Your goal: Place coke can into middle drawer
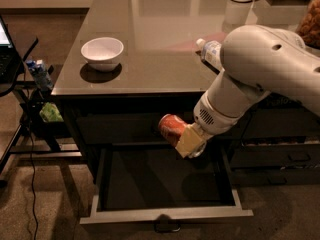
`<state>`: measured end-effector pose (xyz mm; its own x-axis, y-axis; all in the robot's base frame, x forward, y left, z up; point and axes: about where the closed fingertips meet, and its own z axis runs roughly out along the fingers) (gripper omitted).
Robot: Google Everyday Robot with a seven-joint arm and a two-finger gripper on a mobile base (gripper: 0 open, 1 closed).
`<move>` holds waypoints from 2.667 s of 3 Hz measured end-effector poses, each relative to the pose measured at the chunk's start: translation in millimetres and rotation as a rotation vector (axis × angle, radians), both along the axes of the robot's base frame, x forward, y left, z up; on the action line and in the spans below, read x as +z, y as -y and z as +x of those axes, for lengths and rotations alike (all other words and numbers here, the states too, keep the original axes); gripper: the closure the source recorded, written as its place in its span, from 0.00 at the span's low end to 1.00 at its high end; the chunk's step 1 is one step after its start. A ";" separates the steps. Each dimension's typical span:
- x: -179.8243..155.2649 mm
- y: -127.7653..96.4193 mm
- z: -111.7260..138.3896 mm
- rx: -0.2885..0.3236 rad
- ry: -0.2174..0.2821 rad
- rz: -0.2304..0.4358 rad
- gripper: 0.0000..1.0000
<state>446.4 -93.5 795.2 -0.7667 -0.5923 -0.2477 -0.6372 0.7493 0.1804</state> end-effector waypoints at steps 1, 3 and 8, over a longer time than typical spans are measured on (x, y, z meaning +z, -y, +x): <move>-0.3 -0.2 -0.2 0.001 -0.001 0.000 1.00; -108.4 -23.4 -2.2 -0.060 -0.121 0.003 1.00; -265.6 -52.8 -8.8 -0.198 -0.263 0.012 1.00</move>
Offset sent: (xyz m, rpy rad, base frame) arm -0.0125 0.0257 -0.1338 0.0156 0.1724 -0.0765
